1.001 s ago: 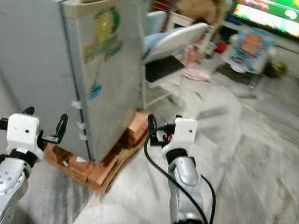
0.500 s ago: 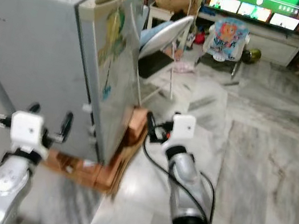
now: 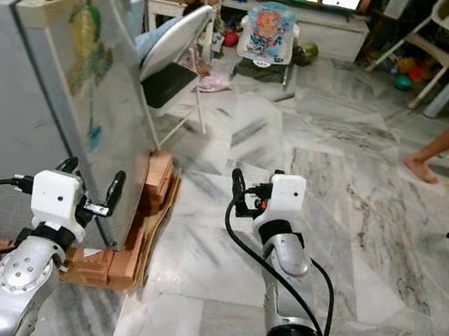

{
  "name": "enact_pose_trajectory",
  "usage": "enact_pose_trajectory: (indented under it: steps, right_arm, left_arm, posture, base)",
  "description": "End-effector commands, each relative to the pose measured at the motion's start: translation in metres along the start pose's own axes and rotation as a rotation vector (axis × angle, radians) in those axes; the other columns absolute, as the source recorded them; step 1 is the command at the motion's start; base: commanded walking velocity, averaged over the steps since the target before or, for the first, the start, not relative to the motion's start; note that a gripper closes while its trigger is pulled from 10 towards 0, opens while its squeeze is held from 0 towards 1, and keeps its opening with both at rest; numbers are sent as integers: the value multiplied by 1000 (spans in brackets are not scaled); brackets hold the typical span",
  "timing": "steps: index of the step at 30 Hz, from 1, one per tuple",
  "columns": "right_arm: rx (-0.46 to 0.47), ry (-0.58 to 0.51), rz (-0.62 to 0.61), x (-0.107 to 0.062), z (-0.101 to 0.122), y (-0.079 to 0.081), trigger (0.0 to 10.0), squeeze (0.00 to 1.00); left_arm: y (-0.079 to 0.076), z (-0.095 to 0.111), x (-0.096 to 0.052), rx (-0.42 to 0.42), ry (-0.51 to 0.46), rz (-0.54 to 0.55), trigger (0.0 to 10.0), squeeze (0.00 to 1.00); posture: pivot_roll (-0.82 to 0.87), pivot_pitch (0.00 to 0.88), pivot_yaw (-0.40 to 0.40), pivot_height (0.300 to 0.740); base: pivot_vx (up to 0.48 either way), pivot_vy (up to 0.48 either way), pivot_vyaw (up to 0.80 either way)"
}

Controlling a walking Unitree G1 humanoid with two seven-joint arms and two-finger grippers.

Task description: Restocking fridge

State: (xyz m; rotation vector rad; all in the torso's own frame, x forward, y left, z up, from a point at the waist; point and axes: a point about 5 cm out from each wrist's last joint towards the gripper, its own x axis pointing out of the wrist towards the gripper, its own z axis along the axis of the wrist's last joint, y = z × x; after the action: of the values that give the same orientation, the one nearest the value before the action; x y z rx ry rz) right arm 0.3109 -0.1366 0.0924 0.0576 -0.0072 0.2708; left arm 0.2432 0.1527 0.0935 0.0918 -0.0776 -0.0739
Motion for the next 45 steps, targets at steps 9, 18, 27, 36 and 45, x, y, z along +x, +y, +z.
enact_pose_trajectory:
  steps: [9, 18, 27, 36, 45]
  right_arm:
    - [0, -3, 6, 2, 1, 1, 10000, 0]
    - [-3, -2, 7, 2, 1, 1, 10000, 0]
    - [-6, 5, 12, 0, -1, 1, 10000, 0]
    - [-23, 70, 21, -14, -14, -3, 10000, 0]
    - [-34, 143, 8, -33, -28, -7, 10000, 0]
  left_arm:
    - [2, 1, 2, 8, -3, 2, 10000, 0]
    - [1, 1, 2, 8, -5, 5, 10000, 0]
    - [0, -1, 1, 11, 1, 8, 10000, 0]
    - [-10, -7, 9, -17, 30, -75, 10000, 0]
    - [-6, 4, 36, -26, -25, 4, 10000, 0]
  posture:
    - [4, 31, 17, 740]
    - [1, 30, 16, 740]
    - [0, 35, 13, 740]
    - [-10, 64, -19, 740]
    - [-33, 82, -22, 740]
  base:
    - [301, 141, 0]
    - [306, 273, 0]
    - [0, 0, 0]
    - [0, 0, 0]
    - [0, 0, 0]
